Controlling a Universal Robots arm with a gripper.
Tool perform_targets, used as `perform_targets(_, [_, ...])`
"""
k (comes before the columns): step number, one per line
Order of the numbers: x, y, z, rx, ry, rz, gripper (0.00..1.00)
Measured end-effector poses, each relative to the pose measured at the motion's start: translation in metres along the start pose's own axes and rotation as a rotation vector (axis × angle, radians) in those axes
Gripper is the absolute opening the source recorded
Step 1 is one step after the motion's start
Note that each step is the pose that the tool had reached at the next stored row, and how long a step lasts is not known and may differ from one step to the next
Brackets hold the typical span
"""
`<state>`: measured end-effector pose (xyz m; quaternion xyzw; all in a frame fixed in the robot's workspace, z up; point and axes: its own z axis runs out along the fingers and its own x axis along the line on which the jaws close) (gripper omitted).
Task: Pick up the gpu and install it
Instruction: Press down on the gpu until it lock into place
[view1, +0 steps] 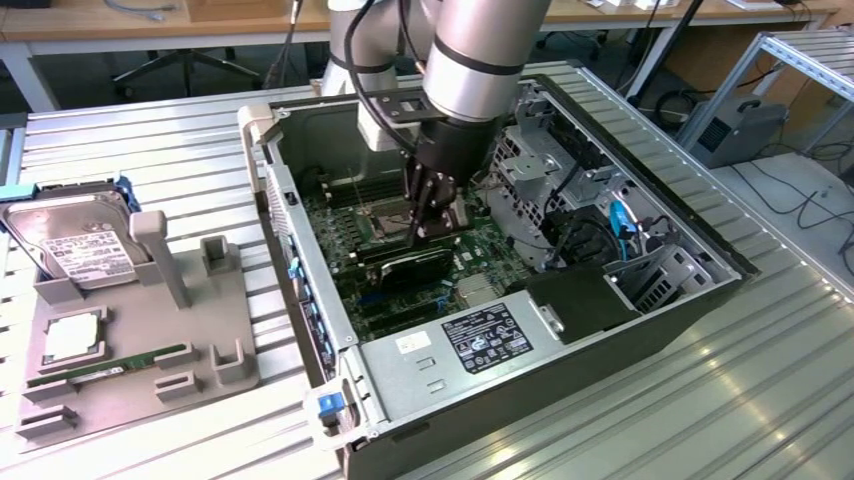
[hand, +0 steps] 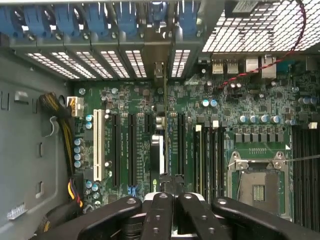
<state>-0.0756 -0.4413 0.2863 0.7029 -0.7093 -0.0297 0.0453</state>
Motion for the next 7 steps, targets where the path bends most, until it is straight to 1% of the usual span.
perform_targets(7, [-0.0001,-0.0005,-0.0001,-0.0003,0.0000,0.000,0.11])
